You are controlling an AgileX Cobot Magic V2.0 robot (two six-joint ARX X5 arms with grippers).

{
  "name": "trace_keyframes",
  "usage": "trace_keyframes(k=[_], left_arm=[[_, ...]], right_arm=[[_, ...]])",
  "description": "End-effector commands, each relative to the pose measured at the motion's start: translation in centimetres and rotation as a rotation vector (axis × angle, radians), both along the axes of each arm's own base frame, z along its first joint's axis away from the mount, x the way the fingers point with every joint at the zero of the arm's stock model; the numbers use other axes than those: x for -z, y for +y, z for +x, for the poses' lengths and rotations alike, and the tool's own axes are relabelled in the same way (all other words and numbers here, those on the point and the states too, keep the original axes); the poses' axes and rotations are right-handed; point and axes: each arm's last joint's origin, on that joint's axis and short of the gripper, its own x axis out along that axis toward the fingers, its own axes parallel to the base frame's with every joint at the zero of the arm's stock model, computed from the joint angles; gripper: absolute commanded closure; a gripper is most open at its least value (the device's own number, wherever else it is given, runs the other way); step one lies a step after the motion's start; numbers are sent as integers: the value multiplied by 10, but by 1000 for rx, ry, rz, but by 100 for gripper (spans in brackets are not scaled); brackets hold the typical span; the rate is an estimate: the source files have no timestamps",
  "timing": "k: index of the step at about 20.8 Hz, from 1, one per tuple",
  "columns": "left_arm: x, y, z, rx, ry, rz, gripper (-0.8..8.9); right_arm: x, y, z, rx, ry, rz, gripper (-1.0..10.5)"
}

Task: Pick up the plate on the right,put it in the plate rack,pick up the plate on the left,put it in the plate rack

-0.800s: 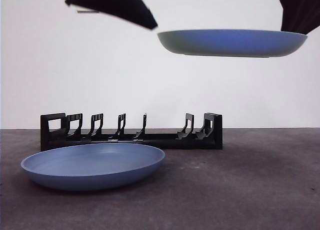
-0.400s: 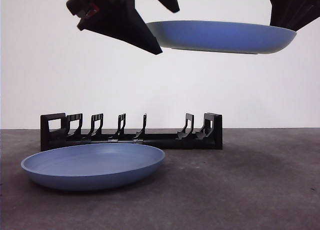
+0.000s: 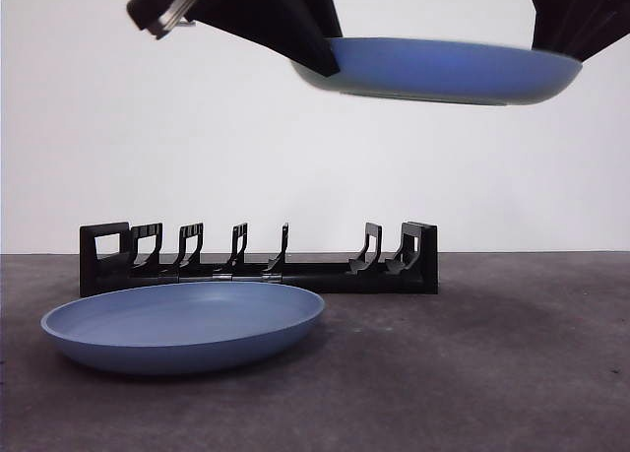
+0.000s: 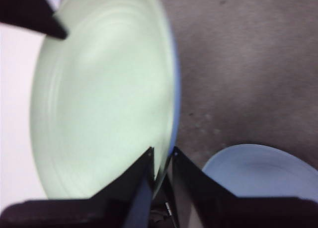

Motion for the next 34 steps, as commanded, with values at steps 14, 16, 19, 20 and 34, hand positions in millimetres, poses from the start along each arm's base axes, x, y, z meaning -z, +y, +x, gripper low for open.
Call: trace_keyframes(k=[14,16,19,20,34], left_arm=[[4,0,-4,-35,67,8,822],[5,1,-6,-46,83,14,822],[8,1,-9,-59,115,22,822],[8,1,-10,-67,131,21,822],[5,4,-1,-239,505,-319,822]], right_arm=[[-2,1,0,-17,-15,25,936],[-2,2,2,-17,-29,27,903],[-4,2,4,-22,-56,48,705],[-5,3,5,-22,-62,69,631],[-102,0,-14,20,-387,154,599]])
